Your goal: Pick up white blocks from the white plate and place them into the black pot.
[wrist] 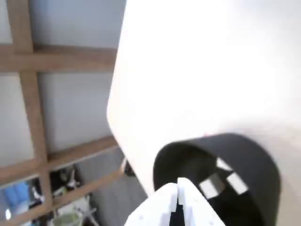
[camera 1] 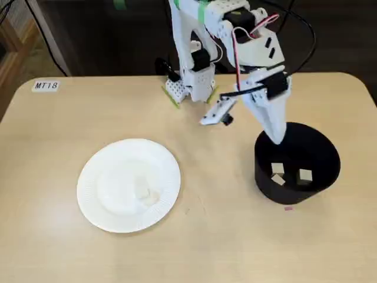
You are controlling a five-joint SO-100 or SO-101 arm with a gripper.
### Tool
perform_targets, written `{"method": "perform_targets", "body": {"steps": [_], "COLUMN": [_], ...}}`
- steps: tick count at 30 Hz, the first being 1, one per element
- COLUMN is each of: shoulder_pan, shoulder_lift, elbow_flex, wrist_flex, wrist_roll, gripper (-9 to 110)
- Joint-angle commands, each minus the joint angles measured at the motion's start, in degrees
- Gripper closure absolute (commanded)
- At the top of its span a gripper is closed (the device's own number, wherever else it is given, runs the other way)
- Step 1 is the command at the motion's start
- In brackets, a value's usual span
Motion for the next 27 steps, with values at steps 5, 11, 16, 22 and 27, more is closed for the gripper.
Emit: {"method": "perform_targets", "body": {"steps": [5, 11, 16, 22, 27], "shoulder_pan": [18.9, 25.4, 29.18, 33.4, 36.74], "shoulder_lift": [2.11, -2.29, -9.84, -15.56, -19.42], "elbow_flex": [5.01, 10.72, 9.93, 9.23, 7.56], "wrist_flex": [5.8, -0.79, -4.22, -6.94, -8.53], "wrist_roll": [-25.22, -32.52, -34.45, -38.5, -40.69], "gripper": [104, 104, 104, 78, 74]}}
